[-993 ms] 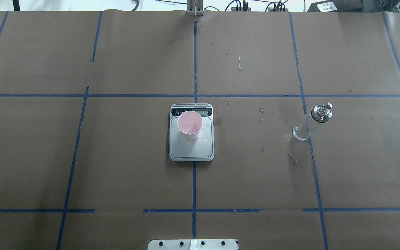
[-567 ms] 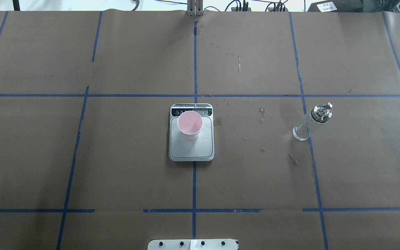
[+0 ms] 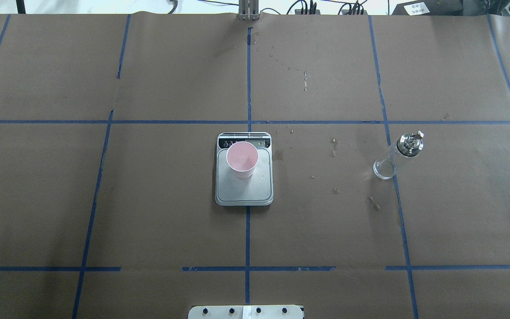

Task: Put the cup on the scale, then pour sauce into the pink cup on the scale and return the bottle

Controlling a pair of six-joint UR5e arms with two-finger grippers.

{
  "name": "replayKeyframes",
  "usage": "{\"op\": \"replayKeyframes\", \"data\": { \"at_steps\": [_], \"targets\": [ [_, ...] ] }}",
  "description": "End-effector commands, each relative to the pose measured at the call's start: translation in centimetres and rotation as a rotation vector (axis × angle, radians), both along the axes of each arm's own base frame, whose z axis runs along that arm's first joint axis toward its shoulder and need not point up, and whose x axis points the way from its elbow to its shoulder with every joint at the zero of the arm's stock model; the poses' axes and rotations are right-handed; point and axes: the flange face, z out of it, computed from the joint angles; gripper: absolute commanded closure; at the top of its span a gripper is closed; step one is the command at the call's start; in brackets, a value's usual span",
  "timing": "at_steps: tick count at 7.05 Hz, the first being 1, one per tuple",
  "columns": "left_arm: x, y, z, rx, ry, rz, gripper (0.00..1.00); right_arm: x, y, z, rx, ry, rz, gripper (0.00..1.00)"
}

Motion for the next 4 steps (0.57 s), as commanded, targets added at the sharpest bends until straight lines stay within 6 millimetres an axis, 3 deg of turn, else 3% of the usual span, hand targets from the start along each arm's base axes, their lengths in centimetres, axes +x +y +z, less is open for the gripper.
{"op": "replayKeyframes", "data": {
  "at_steps": [1,4],
  "targets": [
    [0.01,0.0,-0.01,0.0,0.001,0.0,0.0,-0.03,-0.06,-0.06,0.001,0.0,-0.001,0.0],
    [0.01,-0.02,-0.1,0.003,0.001,0.0,0.0,-0.48,-0.36,-0.23,0.006,0.0,-0.013,0.0]
  ]
}}
